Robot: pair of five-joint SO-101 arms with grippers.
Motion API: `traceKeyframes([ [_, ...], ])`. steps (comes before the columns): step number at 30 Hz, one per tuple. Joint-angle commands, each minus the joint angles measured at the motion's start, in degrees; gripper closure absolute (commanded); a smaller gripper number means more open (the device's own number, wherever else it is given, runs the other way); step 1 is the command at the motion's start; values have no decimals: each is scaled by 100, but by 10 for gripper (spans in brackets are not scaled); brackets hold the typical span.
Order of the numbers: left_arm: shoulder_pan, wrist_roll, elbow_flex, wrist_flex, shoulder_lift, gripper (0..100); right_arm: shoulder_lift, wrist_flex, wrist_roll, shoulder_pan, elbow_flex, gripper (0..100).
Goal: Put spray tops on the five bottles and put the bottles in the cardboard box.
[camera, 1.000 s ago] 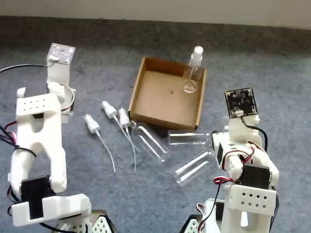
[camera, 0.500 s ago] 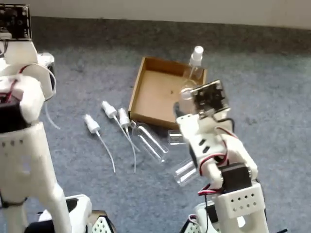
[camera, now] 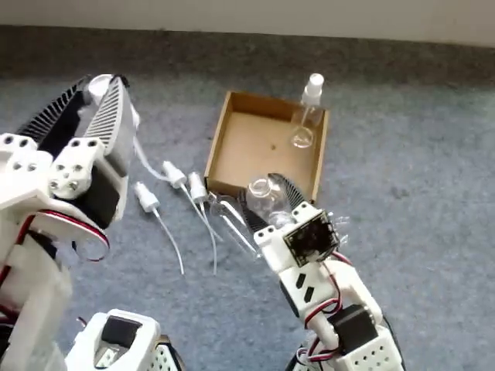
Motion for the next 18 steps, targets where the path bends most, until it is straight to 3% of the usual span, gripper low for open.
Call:
traceKeyframes([
  [1,611,202,-154,-536,-13,959,-347,-171,-70,-31,207,995],
  [7,1508,193,189,-897,92,959,-400,-180,-79,-40,268,995],
  [18,1587,167,1103,-1407,444,959,-409,-180,-79,-251,268,995],
])
